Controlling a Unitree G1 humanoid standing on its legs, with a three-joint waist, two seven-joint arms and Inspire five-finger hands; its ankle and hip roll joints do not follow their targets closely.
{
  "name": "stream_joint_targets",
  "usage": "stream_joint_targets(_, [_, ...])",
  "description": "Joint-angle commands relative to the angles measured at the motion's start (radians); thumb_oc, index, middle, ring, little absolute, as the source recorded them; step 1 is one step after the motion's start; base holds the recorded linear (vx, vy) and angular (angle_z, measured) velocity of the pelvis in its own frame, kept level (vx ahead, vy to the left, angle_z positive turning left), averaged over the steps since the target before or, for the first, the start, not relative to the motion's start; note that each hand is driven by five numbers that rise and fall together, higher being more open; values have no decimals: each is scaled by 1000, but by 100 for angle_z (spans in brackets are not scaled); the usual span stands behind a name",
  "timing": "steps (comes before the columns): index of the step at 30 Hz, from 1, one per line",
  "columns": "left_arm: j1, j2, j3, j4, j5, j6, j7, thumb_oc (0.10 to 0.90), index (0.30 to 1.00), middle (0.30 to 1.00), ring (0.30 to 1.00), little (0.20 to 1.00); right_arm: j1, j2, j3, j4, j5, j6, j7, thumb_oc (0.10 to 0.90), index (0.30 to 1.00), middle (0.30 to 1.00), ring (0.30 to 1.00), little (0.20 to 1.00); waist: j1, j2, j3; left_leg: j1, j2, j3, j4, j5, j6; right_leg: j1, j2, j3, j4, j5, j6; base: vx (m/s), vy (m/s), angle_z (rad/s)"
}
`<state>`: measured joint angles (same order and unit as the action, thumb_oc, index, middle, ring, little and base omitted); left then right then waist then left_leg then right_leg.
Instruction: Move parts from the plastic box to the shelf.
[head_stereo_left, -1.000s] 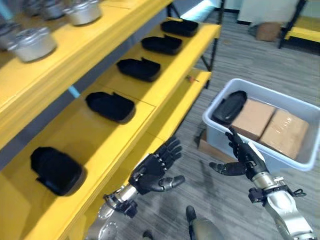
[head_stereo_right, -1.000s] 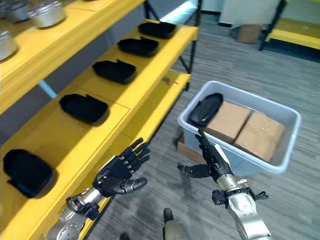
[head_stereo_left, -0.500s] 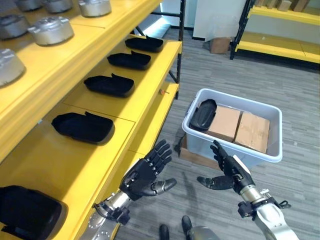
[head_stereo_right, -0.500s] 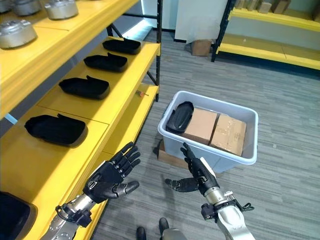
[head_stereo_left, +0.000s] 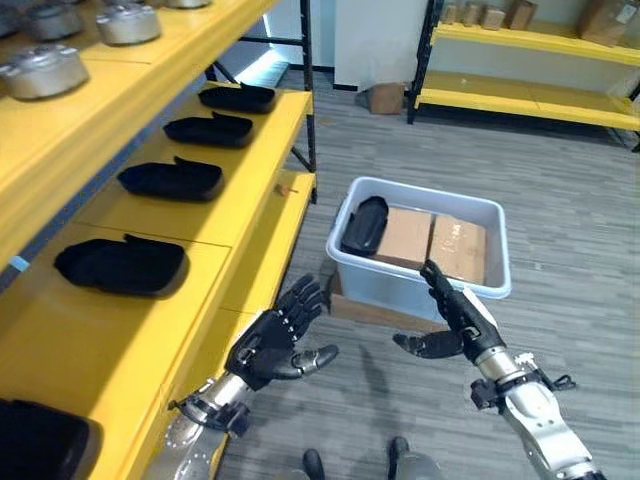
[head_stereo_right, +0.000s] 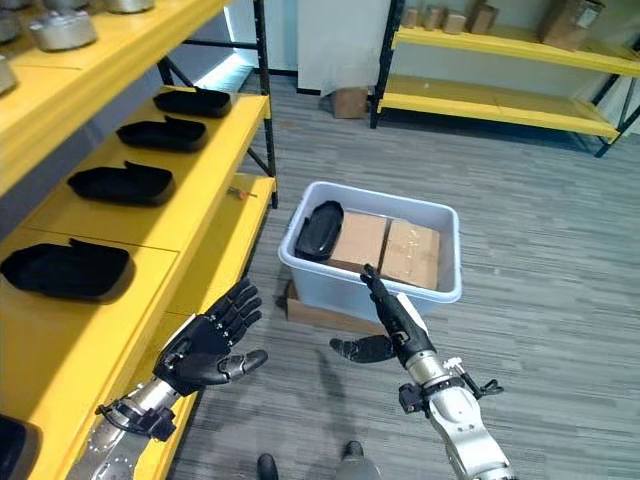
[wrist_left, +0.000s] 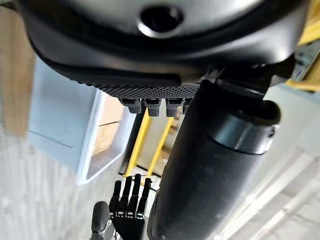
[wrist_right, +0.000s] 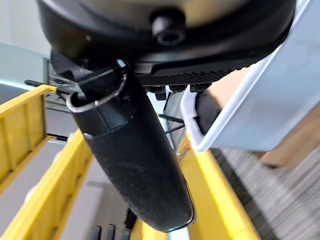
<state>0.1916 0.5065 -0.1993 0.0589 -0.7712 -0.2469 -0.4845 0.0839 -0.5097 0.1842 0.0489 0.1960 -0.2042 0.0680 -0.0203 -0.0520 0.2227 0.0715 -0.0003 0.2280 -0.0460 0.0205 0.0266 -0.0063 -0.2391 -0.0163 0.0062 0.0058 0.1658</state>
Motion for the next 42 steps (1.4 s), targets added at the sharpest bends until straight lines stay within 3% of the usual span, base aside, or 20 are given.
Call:
stream_joint_targets(1, [-23, -15, 39, -134, -14, -73, -7, 900, 1000, 1000, 1000, 1000, -125, -17, -28, -81, -13, -79, -43, 900, 1000, 1000, 1000, 1000, 19, 23, -32, 78, 70, -88, -26, -70, -39, -9, 42, -134, 0, 97, 13, 193, -468, -20])
stream_joint_targets(6, [-35, -38, 32, -152, -29, -67, 31, 900, 1000, 1000, 1000, 1000, -155, -53, -6, -75, -63, -77, -63, 900, 1000, 1000, 1000, 1000, 24, 16, -45, 85, 140, -27, -8, -57, -86, 21, 60, -214, -43, 80, -21, 172, -364, -48])
stream_joint_targets(11, [-40, -48, 14, -163, -28, -50, 45, 900, 1000, 1000, 1000, 1000, -162, -80, -17, -71, -68, -70, -102, 900, 1000, 1000, 1000, 1000, 13, 17, -50, 57, 195, -9, 30, -31, -111, 40, 104, -229, -18, 25, -68, 145, -303, -31])
stream_joint_targets(15, [-75, -49, 1, -153, -31, -82, 74, 900, 1000, 1000, 1000, 1000, -158, -100, -20, -70, -67, -89, -134, 900, 1000, 1000, 1000, 1000, -6, 20, -40, -12, 259, -21, 135, 61, -134, 36, 148, -210, 10, -15, -114, 89, -251, -3])
stream_joint_targets(17, [-99, -55, -1, -139, -18, -88, 78, 900, 1000, 1000, 1000, 1000, -130, -101, -39, -69, -66, -116, -125, 900, 1000, 1000, 1000, 1000, -28, 11, -39, -74, 272, -1, 279, 86, -134, 47, 163, -204, 11, -29, -142, 162, -286, -4])
stream_joint_targets(19, [-100, -56, -2, -141, -10, -91, 83, 900, 1000, 1000, 1000, 1000, -120, -99, -46, -68, -67, -125, -118, 900, 1000, 1000, 1000, 1000, -29, 11, -38, -95, 257, -13, 300, 84, -130, 49, 168, -198, 13, -30, -145, 113, -127, 3])
stream_joint_targets(23, [-91, -64, 5, -144, 24, -121, 122, 900, 1000, 1000, 1000, 1000, -82, -91, -49, -59, -58, -165, -116, 900, 1000, 1000, 1000, 1000, -21, 17, -20, -155, 145, -91, 315, 78, -99, 67, 186, -143, 26, -36, -148, 127, -39, -13])
stream_joint_targets(24, [-91, -64, 5, -144, 24, -121, 122, 900, 1000, 1000, 1000, 1000, -82, -91, -49, -59, -58, -165, -116, 900, 1000, 1000, 1000, 1000, -21, 17, -20, -154, 145, -91, 315, 78, -99, 67, 186, -143, 26, -36, -148, 144, 55, -34])
stream_joint_targets(26, [-63, -64, 30, -152, 18, -135, 127, 900, 1000, 1000, 1000, 1000, -50, -84, -49, -66, -54, -182, -102, 900, 1000, 1000, 1000, 1000, -12, 30, -19, -147, 91, -158, 240, 78, -94, 80, 194, -103, 23, -42, -139, 175, 92, -29])
stream_joint_targets(32, [-20, -64, 70, -152, -1, -154, 102, 900, 1000, 1000, 1000, 1000, 4, -76, -48, -122, -43, -179, -79, 900, 1000, 1000, 1000, 1000, 2, 45, -27, -117, 66, -208, 88, 58, -97, 101, 183, -78, 17, -56, -122, 193, 135, -30])
stream_joint_targets(35, [-13, -69, 70, -143, -6, -162, 78, 900, 1000, 1000, 1000, 1000, 12, -72, -41, -138, -46, -169, -85, 900, 1000, 1000, 1000, 1000, 4, 49, -26, -124, 83, -189, 57, 65, -105, 116, 169, -86, 14, -65, -115, 230, 220, -13])
stream_joint_targets(38, [-23, -61, 64, -129, -9, -162, 78, 900, 1000, 1000, 1000, 1000, 12, -69, -40, -140, -31, -160, -80, 900, 1000, 1000, 1000, 1000, -1, 42, -32, -102, 80, -150, 61, 25, -88, 118, 138, -102, 22, -66, -97, 193, 222, -10])
stream_joint_targets(42, [-32, -39, 53, -123, 10, -96, 35, 900, 1000, 1000, 1000, 1000, 24, -59, -50, -153, -36, -154, -78, 900, 1000, 1000, 1000, 1000, -6, 35, -39, -79, 65, -124, 74, -13, -55, 107, 105, -105, 69, -74, -75, 202, 253, 5])
